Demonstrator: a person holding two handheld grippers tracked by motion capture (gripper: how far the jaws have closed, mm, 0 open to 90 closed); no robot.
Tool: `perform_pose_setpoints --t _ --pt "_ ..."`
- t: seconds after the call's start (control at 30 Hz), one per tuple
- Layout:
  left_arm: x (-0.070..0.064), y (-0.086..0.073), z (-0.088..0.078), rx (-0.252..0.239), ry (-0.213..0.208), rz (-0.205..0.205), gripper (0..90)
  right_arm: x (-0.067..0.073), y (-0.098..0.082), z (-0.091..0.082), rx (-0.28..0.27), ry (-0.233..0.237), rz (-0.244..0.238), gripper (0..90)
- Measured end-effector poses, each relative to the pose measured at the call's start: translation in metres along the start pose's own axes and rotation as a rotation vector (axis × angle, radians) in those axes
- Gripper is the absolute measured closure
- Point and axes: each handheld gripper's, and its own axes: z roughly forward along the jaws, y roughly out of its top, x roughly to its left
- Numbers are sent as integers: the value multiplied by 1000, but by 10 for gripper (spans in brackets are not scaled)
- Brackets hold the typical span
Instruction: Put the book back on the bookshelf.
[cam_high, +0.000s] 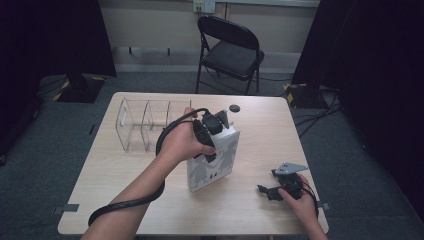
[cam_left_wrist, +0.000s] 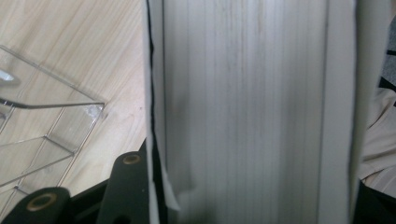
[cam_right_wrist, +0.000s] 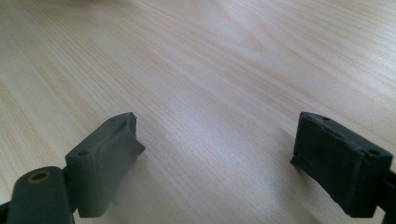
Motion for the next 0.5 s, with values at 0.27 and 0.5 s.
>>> perform_pose_setpoints --t 0.27,0.5 --pt "8 -12 -5 1 4 -27 528 0 0 0 -2 -2 0 125" --pt "14 -23 -11 4 13 -62 528 0 0 0 -2 -2 0 125"
